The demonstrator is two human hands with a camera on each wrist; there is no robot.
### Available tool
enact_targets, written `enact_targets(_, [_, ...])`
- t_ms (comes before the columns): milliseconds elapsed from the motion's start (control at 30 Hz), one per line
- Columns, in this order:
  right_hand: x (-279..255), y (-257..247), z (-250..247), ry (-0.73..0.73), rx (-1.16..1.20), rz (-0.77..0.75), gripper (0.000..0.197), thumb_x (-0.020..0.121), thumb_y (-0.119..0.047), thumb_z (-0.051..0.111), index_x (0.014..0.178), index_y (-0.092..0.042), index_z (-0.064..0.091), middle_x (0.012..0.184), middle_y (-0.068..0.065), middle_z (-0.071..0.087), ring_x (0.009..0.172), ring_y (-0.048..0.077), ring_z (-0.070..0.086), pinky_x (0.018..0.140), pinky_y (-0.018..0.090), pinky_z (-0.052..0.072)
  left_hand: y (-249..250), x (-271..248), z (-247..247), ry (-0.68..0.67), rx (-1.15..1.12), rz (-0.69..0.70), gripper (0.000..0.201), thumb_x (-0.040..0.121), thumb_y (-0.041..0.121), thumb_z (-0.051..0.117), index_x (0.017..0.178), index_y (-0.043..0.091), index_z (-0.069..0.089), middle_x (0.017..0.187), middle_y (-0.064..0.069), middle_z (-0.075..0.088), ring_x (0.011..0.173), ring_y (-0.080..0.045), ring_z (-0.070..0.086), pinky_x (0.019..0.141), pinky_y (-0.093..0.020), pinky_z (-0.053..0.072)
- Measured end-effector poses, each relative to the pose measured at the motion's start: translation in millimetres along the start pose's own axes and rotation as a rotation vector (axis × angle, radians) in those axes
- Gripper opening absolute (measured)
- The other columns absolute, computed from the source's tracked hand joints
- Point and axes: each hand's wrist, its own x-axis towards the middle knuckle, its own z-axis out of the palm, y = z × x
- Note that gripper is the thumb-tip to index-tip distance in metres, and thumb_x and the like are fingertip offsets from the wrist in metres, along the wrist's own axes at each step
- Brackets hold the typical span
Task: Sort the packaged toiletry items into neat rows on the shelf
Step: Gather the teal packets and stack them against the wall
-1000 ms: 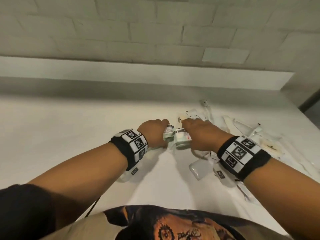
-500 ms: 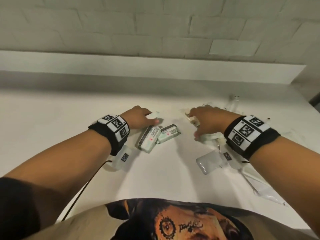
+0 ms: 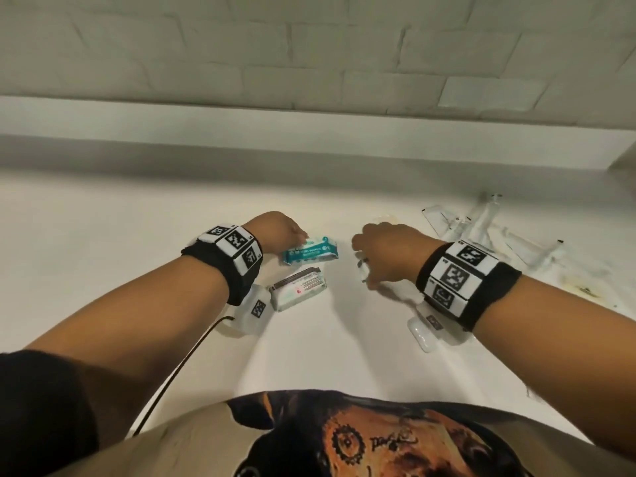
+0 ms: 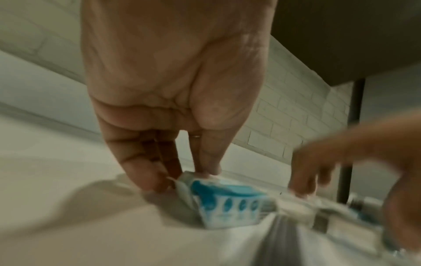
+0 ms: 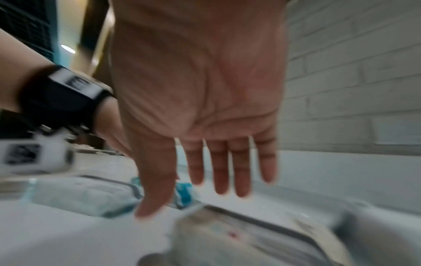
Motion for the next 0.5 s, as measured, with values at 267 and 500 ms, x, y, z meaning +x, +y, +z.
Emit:
enact_targets(267, [-8.9,-73.3,13.2,0.133,0.108,-0.427,0.076,0.073,-0.036,0.075,0.140,-0.030,0.038,0.139,-0.008,0.046,0.120,0.020,0.047,0.098,0.041,0.043,-2.1,12.4,1.4,0.007,-0.133,-0.009,0.022,0.092,0.015,0.059,0.108,0.018,0.072,0.111,0.000,0.071,0.084,-0.010,0.060,0.084,-0.028,0.053])
enact_targets(500, [-18.7,-42.3,13.5,-0.129,0.450,-0.202,0.025,0.082,-0.032,0.067,0.098,-0.025,0.050,0.088,-0.010,0.051,0.075,0.013,0.050,0.060,0.025,0.039,4.5,8.0,13.2,-0.018,-0.219,0.021,0.020,0.092,0.015,0.059,0.105,0.019,0.073,0.105,0.002,0.072,0.083,-0.010,0.063,0.084,-0.030,0.056])
